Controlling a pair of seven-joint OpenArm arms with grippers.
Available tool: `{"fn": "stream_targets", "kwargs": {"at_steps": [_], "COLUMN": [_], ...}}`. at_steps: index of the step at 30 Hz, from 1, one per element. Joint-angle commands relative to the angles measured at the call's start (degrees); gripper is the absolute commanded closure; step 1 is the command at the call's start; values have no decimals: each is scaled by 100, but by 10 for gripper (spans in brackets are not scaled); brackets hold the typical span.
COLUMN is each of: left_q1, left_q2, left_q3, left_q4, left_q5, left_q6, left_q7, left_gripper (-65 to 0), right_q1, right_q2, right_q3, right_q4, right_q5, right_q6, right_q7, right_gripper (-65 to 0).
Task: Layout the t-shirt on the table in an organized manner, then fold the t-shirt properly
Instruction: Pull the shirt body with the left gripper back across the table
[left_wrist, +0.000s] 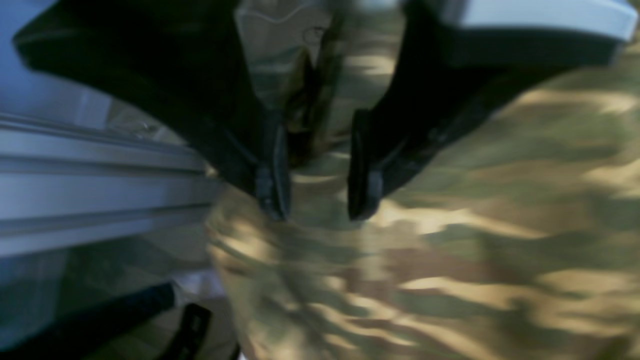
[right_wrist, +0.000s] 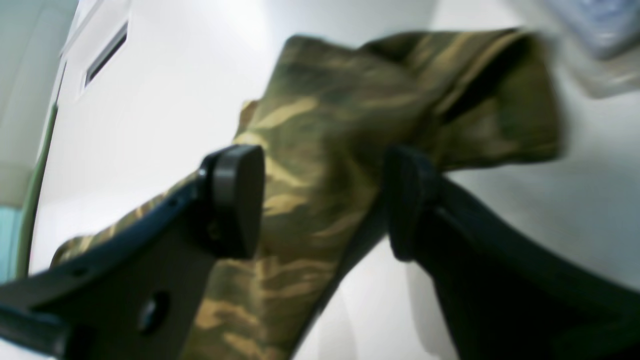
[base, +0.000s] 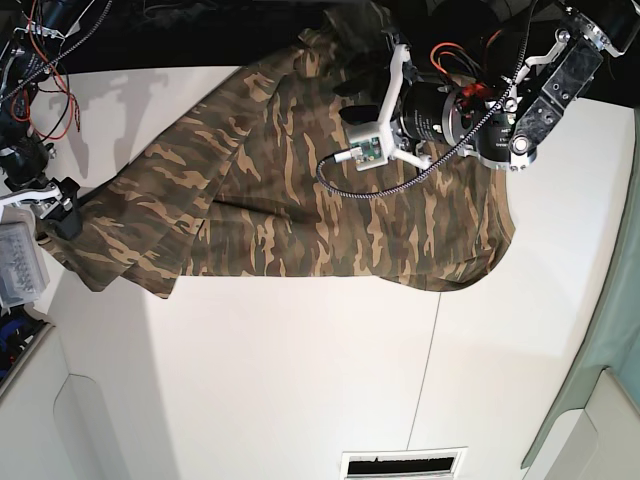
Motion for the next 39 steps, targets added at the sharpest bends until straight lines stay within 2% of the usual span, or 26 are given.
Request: {"fn": "stream_targets", "kwargs": {"at_steps": [1,3,4,7,12,15,20,21,24,27,31,35,39], "left_q1": [-50,-50,-50,-50,-278,-667,-1445,-1604,-2120,-2627,-3163,-3530,-3751], "left_q2": [-39,-37,-37,-35,7,254,772,857,1088,1259,1451,1521,1523], "left_q3": [-142,-374,-479,-737,-841,-841,-841,-841,-841,-841,-841,-831,-831], "left_q4": [87,83,79,35,-713,-1545,-3230,-3595,-4671,-5552,-6240,-6588,-6784], "left_q5": [-96,-98,-96,-2,566,793,1054,1110,1364,1561,1827,2070,2065], "left_q6": [0,4,52,420,922,1158,1156,1156,1167,1517,1768,2061,2057], "left_q7": [-107,-181,-247,-555,-1322,-1436,-1434,-1434,-1432,-1436,-1432,-1370,-1252], "left_gripper": [-237,-237,-237,-237,-237,-237,-236,-236,-232,-200,-191,-191,-191], "right_q1": [129,170,170,173,258,494,861,883,881,883,883,876,461], "right_q2": [96,109,125,155,157,157,157,155,153,162,313,378,378], "right_q3": [111,245,256,199,-413,-909,-1615,-1700,-1816,-1764,-1600,-1189,-649], "right_q4": [125,125,125,122,101,22,-227,-273,-365,-380,-365,-92,514], "right_q5": [-4,-238,-323,-636,-1110,-1434,-1989,-2068,-2243,-2507,-2518,-2052,-1410], "right_q6": [20,-61,-212,-503,-632,-691,-1102,-1174,-1534,-1526,-1462,-1051,-833], "right_q7": [166,256,317,433,737,789,789,785,761,763,699,422,133], "right_gripper": [-371,-371,-371,-371,-371,-369,-368,-333,-136,-2,0,0,0]}}
